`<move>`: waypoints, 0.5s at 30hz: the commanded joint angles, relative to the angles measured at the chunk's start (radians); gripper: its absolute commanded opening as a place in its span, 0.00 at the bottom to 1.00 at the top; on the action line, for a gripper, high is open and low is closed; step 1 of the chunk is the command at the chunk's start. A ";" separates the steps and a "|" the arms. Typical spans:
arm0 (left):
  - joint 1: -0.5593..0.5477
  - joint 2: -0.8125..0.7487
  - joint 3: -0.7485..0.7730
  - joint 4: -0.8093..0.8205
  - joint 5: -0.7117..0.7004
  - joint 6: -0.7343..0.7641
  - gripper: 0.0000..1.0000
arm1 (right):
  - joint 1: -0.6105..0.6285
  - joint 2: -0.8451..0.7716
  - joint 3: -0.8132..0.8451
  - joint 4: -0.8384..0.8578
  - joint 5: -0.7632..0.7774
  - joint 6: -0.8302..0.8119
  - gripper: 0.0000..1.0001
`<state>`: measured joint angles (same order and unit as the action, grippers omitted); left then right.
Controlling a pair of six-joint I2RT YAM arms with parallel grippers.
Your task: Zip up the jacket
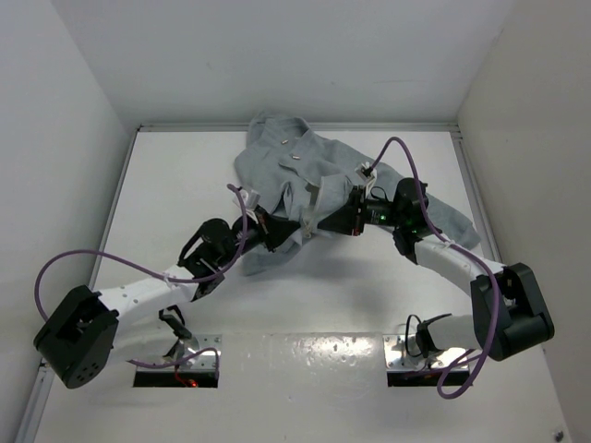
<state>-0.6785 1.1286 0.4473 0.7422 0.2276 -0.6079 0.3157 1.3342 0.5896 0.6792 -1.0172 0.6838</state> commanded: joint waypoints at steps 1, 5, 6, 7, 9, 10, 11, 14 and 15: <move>-0.036 -0.044 0.004 0.031 0.016 0.141 0.00 | 0.000 -0.035 0.032 0.086 0.014 0.030 0.00; -0.061 -0.068 0.014 -0.023 -0.069 0.214 0.00 | -0.004 -0.036 0.029 0.094 -0.020 0.028 0.00; -0.061 -0.069 0.014 -0.023 -0.070 0.230 0.00 | -0.001 -0.041 0.023 0.089 -0.026 0.029 0.00; -0.061 -0.078 0.014 -0.032 -0.080 0.244 0.00 | -0.003 -0.049 0.016 0.080 -0.027 0.017 0.00; -0.072 -0.078 0.024 -0.067 -0.128 0.255 0.00 | 0.000 -0.056 0.001 0.047 -0.027 -0.022 0.00; -0.072 -0.078 0.034 -0.079 -0.145 0.255 0.00 | 0.002 -0.075 -0.007 0.021 -0.027 -0.033 0.00; -0.072 -0.078 0.034 -0.079 -0.169 0.264 0.00 | 0.002 -0.081 -0.011 -0.018 -0.023 -0.080 0.00; -0.072 -0.087 0.034 -0.079 -0.145 0.289 0.00 | 0.005 -0.110 -0.027 -0.078 -0.008 -0.122 0.00; -0.072 -0.087 0.034 -0.055 -0.122 0.289 0.00 | 0.002 -0.115 -0.028 -0.082 -0.001 -0.128 0.00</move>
<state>-0.7460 1.0737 0.4477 0.6491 0.1104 -0.3786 0.3176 1.2686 0.5606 0.5930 -1.0157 0.6258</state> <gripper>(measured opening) 0.067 0.081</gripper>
